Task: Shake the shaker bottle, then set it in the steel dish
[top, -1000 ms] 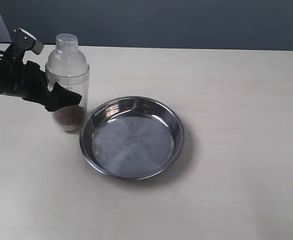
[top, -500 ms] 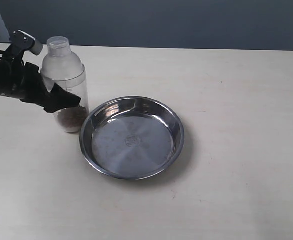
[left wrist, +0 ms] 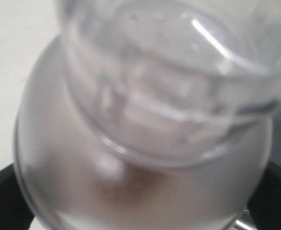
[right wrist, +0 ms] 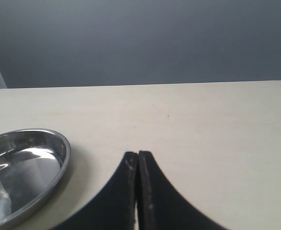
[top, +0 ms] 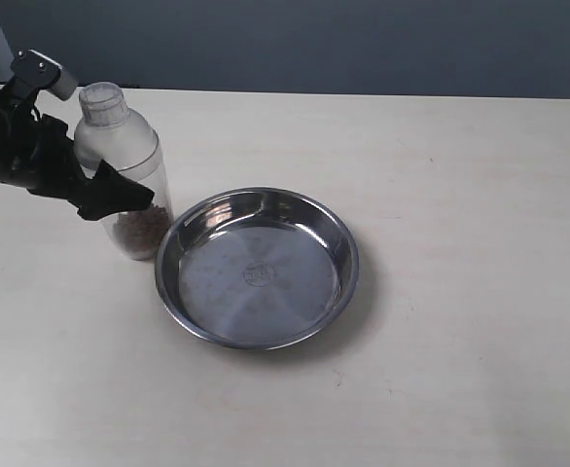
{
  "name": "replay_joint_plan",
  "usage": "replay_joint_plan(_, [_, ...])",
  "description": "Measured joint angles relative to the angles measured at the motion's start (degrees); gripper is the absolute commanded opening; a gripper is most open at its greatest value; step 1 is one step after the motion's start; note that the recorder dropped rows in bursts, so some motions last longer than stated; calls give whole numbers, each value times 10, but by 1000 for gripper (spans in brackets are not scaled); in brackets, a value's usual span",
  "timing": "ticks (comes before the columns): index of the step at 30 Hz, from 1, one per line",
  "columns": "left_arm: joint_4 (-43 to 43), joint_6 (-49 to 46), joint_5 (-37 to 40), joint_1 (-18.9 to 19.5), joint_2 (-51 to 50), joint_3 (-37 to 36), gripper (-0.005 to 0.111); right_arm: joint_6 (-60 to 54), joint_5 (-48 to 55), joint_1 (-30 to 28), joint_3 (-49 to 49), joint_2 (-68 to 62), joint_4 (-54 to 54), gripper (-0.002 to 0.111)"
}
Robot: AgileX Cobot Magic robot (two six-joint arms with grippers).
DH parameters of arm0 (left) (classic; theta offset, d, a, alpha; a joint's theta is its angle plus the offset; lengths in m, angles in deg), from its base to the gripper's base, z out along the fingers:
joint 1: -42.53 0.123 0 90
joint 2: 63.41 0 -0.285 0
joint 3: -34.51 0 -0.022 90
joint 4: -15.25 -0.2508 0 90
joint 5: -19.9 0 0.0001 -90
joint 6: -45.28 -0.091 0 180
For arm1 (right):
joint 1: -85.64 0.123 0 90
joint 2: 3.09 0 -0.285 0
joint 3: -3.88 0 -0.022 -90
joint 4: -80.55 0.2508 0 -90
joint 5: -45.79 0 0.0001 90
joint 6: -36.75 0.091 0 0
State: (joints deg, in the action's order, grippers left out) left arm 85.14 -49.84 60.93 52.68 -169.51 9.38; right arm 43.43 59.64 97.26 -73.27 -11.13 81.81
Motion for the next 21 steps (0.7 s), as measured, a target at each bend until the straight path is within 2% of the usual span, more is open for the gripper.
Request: replay_joint_plan(21, [-10,15,2,0,5,0,103,0,0,0,0,0,0,-1])
